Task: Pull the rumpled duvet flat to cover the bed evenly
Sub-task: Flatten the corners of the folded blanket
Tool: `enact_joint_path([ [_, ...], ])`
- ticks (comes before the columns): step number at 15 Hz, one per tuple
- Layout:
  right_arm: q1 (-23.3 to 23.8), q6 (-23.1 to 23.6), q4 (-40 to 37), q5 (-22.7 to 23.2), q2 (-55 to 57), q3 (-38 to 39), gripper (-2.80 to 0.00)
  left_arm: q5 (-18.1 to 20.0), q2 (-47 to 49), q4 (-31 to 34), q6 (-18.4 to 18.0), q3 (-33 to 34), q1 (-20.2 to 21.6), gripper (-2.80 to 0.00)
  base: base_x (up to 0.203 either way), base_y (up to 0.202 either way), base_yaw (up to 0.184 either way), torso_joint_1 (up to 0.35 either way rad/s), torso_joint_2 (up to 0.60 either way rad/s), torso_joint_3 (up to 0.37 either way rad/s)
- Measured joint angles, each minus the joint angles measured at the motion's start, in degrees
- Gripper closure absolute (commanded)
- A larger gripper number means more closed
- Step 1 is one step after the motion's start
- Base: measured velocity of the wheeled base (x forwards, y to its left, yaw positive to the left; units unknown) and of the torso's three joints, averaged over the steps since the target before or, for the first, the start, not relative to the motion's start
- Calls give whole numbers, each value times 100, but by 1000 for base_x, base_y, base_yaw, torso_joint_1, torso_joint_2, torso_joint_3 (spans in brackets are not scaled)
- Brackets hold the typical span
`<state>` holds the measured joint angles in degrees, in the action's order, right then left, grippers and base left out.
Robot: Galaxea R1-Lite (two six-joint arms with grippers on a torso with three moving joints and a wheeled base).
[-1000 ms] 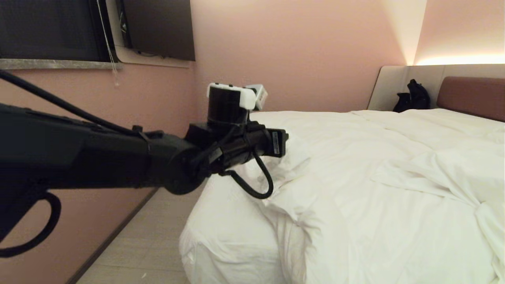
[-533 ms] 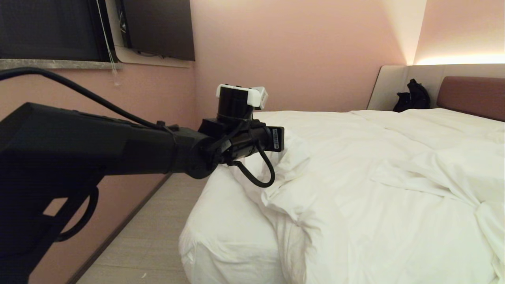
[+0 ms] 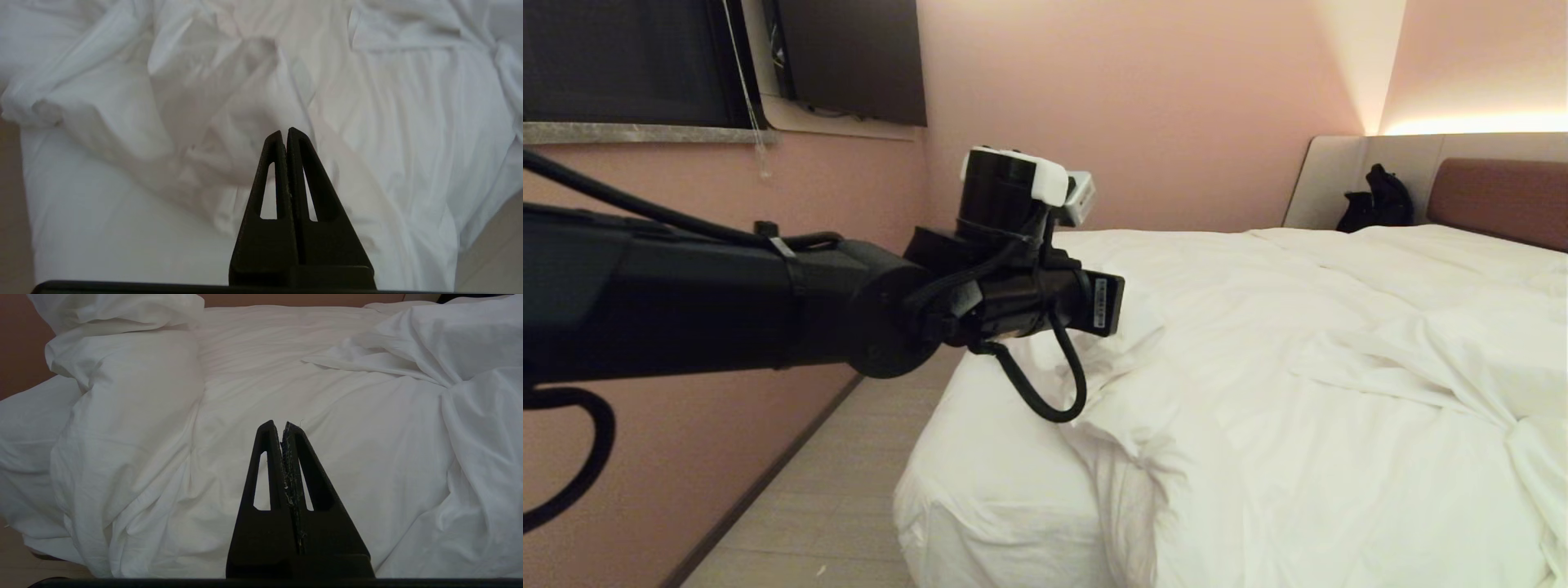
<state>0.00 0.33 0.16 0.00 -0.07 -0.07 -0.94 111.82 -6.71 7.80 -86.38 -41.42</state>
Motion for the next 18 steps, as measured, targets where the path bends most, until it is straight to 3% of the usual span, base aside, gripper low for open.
enact_joint_path([
  [4, 0, -2, -2, 0, 0, 0, 0, 4, -345, 1030, -47, 153, -77, 0, 0, 0, 0, 0, 0, 0],
  [8, 0, 0, -1, 1, 0, 2, 0, 6, -341, 1072, -1, 227, -85, 0, 0, 0, 0, 0, 0, 0],
  [9, 0, -2, -2, 5, 0, 2, 0, 21, -327, 1072, -5, 167, -85, -280, 0, 0, 0, 0, 0, 0],
  [18, 0, -2, -2, 0, 0, -2, 0, 0, -156, 900, -102, -91, -379, -280, 0, 0, 0, 0, 0, 0],
])
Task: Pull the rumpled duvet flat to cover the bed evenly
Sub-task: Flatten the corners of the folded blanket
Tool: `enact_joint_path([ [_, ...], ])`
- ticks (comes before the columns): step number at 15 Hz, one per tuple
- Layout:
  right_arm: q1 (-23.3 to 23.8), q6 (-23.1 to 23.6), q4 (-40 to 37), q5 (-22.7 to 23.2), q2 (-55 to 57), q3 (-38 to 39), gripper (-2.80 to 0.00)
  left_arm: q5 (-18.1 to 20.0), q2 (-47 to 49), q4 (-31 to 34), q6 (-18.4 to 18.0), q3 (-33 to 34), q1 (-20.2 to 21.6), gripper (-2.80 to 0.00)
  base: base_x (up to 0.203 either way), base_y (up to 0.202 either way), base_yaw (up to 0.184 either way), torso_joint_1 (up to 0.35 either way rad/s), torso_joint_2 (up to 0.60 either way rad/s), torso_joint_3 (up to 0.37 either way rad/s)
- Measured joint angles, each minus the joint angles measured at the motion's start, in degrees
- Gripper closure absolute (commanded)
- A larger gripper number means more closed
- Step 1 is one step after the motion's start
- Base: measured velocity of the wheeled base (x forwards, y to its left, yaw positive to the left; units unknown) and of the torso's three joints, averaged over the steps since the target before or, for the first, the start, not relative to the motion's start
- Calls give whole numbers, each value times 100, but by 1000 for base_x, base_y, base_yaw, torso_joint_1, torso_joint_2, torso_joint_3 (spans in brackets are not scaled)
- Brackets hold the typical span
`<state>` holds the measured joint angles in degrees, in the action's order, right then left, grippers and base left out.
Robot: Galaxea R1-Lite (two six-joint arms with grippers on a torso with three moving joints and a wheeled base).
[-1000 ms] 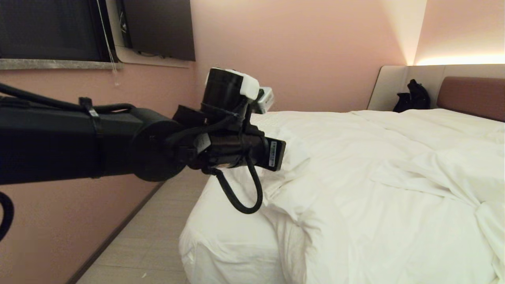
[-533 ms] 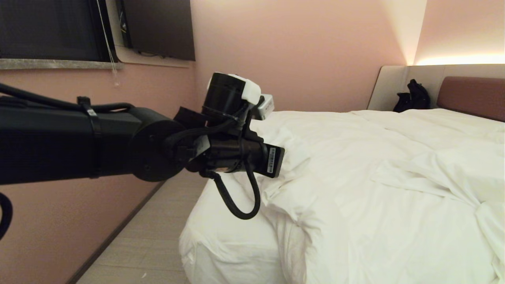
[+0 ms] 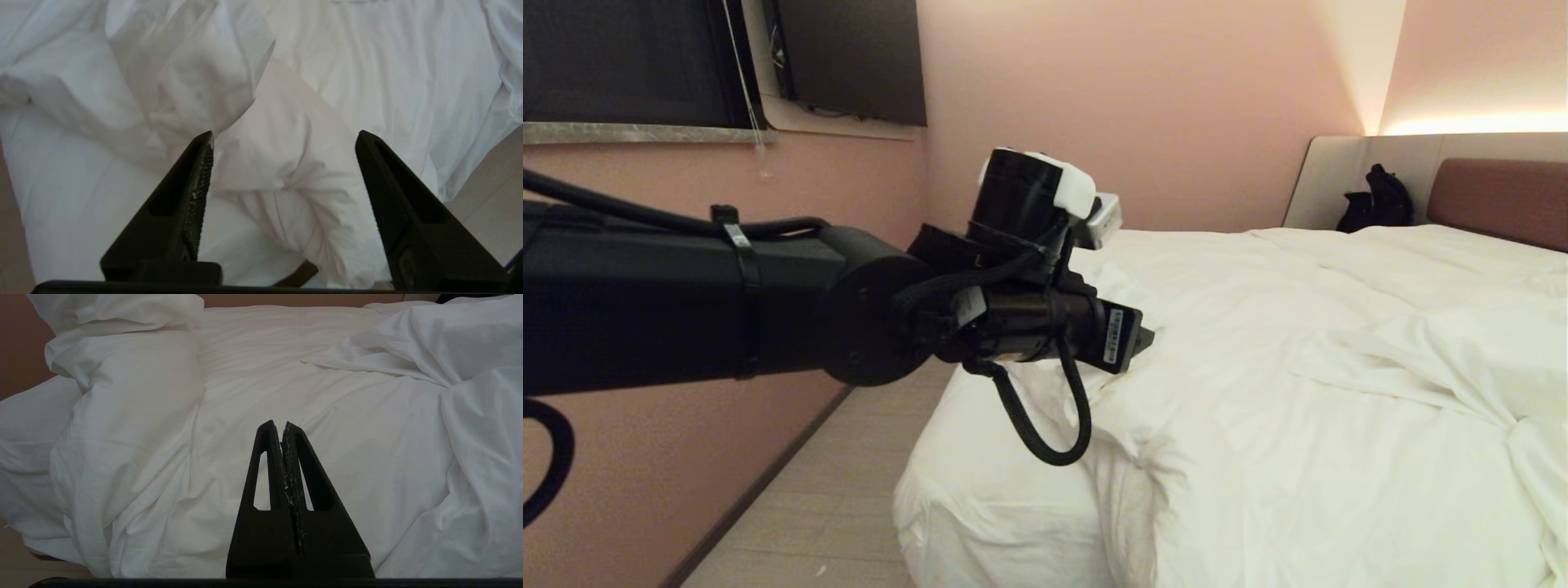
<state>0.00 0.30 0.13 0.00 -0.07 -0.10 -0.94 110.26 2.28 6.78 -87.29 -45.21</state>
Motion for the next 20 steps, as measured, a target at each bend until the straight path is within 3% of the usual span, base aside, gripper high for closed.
enact_joint_path([
  [6, 3, 0, 0, 2, 0, 5, 0, -7, 1179, -1101, -278, -699, -54, -280, 0, 0, 0, 0, 0, 0],
  [10, 0, 2, 2, 7, 0, 2, 0, -22, 2051, -1223, -282, -1480, 1, -280, 0, 0, 0, 0, 0, 0],
  [11, 0, 2, 1, 5, 0, 0, 0, -118, 2187, -1241, -276, -1580, 25, -280, 0, 0, 0, 0, 0, 0],
  [15, 0, 2, 0, 5, 0, 0, 0, -1102, 2447, -1531, -279, -1634, 150, -280, 0, 0, 0, 0, 0, 0],
  [20, 0, 0, 2, 0, 0, 5, 0, -1397, 1824, -1695, -295, -994, 140, -280, 0, 0, 0, 0, 0, 0],
])
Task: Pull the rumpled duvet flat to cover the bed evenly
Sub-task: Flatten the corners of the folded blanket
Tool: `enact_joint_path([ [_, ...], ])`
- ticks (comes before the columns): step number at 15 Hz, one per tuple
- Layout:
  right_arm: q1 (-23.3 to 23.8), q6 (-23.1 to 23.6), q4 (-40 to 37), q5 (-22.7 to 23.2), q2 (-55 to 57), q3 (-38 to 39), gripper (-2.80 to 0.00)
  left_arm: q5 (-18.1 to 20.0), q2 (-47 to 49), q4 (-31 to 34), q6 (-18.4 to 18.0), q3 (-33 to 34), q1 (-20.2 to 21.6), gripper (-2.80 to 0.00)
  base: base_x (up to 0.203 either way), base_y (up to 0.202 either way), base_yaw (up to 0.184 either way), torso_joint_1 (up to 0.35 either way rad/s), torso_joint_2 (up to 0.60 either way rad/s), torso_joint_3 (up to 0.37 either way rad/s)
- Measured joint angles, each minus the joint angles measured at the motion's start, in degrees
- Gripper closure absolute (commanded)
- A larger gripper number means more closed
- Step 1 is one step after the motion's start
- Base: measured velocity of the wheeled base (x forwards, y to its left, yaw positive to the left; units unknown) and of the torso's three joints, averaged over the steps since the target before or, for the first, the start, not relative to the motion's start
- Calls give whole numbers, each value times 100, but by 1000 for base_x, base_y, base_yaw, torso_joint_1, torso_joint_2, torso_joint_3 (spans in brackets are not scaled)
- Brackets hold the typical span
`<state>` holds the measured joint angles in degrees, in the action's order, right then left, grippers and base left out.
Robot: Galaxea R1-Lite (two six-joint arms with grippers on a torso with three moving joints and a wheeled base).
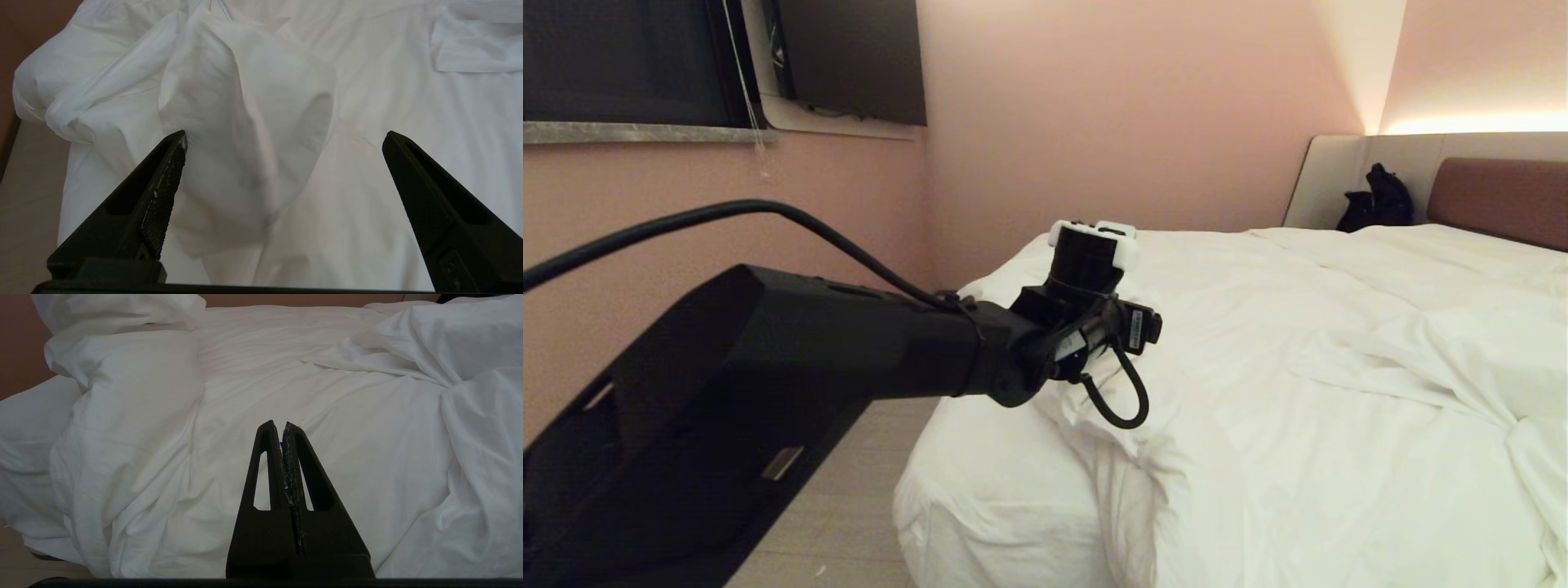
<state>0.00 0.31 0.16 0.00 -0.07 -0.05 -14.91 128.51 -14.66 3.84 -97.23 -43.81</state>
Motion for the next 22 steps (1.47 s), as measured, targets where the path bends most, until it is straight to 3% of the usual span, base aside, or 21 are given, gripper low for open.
enact_joint_path([
  [3, 0, 0, -2, 0, 0, -2, 0, -5, -535, -3, 14, 458, -135, -280, 0, 0, 0, 0, 0, 0],
  [7, 0, 2, 0, 5, 0, -2, 0, 23, -647, -16, 59, 565, -160, -280, 0, 0, 0, 0, 0, 0],
  [22, 0, 2, 0, 2, 0, -2, 0, -2, 862, 0, 74, -867, 347, -280, 0, 0, 0, 0, 0, 0],
])
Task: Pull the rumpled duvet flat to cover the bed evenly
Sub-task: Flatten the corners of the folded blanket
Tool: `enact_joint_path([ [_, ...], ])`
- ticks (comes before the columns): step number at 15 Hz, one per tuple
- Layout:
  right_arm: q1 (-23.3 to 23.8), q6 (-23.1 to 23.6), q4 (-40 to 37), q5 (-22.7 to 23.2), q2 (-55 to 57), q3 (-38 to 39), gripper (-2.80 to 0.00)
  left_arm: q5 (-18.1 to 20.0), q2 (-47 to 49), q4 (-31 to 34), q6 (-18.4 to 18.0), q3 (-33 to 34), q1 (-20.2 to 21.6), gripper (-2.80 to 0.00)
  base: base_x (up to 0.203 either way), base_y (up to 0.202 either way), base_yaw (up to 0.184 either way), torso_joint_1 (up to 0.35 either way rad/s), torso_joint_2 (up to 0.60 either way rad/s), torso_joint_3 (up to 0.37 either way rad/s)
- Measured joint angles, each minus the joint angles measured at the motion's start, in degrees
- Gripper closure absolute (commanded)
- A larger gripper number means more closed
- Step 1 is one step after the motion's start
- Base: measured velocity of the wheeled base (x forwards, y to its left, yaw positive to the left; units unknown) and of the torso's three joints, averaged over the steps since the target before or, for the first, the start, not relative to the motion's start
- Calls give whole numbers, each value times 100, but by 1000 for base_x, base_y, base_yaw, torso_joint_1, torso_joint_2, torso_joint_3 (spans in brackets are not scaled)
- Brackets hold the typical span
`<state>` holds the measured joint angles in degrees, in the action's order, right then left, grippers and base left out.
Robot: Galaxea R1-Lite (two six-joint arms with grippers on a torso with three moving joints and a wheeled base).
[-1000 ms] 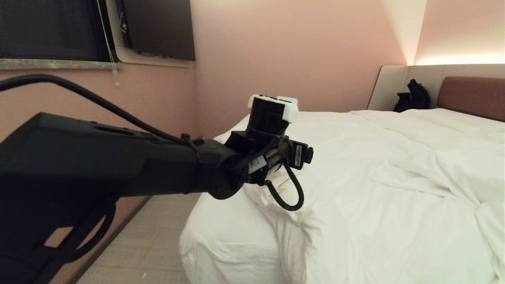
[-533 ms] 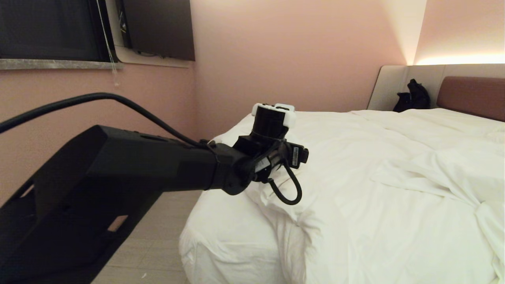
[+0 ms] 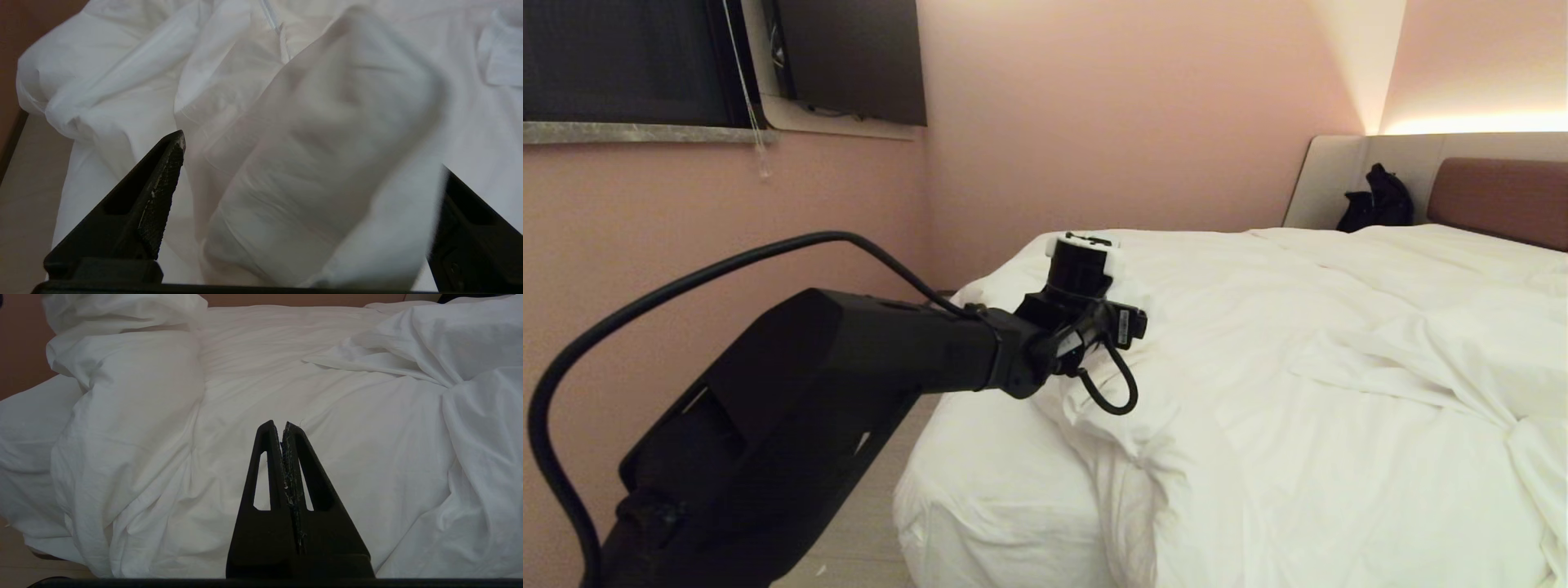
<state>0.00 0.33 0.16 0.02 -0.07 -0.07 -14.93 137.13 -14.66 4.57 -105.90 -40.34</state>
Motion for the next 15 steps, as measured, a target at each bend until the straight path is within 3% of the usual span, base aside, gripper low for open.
enact_joint_path([
  [2, 0, -2, 0, 2, 0, 0, 0, 0, 160, 40, 11, -62, 39, -280, 0, 0, 0, 0, 0, 0],
  [3, 0, 0, 0, -2, 0, 0, 0, 2, 217, 44, 16, -77, 47, 0, 0, 0, 0, 0, 0, 0],
  [11, 0, 0, 0, 2, 0, 0, 0, 0, 148, 63, 35, -6, 54, 0, 0, 0, 0, 0, 0, 0],
  [15, 0, 0, 0, -2, 0, 0, 0, -9, -177, 124, 38, 469, 54, 0, 0, 0, 0, 0, 0, 0],
])
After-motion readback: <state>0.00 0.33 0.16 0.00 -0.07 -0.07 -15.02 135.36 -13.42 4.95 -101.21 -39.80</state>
